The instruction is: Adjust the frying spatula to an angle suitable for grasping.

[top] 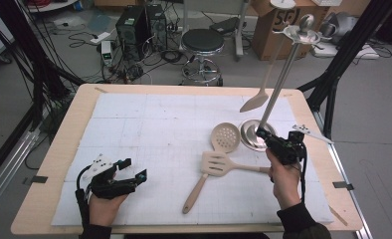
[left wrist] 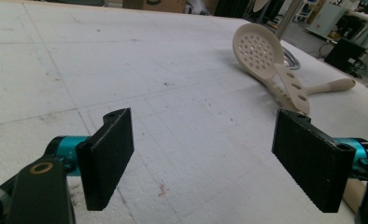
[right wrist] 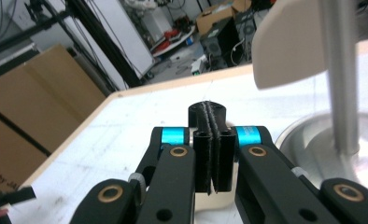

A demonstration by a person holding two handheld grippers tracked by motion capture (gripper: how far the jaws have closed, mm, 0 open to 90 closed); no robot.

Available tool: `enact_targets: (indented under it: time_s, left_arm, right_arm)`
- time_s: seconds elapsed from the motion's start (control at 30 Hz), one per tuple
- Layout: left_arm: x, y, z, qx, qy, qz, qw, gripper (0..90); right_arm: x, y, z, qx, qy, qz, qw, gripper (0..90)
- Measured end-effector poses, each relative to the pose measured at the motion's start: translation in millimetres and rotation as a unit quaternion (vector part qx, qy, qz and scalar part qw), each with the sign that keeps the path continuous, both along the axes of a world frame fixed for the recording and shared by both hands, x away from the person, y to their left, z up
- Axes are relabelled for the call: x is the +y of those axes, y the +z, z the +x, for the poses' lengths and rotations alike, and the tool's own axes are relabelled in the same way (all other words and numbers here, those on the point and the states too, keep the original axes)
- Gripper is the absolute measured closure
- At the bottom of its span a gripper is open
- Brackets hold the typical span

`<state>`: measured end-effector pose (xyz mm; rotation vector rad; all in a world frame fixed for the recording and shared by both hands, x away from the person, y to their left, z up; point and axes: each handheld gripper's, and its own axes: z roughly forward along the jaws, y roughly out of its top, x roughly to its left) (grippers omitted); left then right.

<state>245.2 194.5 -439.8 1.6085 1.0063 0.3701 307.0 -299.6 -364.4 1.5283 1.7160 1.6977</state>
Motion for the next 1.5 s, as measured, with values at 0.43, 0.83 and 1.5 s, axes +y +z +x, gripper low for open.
enact_targets:
  time_s: [0.43, 0.83, 1.5]
  left_arm:
    - [-1.6, 0.2, 0.9, -0.001, -0.004, 0.000, 1.0000, 21.6]
    - [-2.0, 0.4, 1.0, -0.002, -0.003, 0.000, 1.0000, 21.6]
    - [-2.0, 0.5, 1.0, -0.001, -0.004, 0.000, 1.0000, 21.6]
  right_arm:
    - [23.6, -45.4, 6.2, 0.088, 0.008, -0.033, 0.9955, 89.8]
    - [36.1, -74.2, 14.2, 0.141, 0.026, -0.033, 0.9890, 89.9]
    - [41.3, -95.5, 21.6, 0.211, 0.050, -0.018, 0.9761, 89.9]
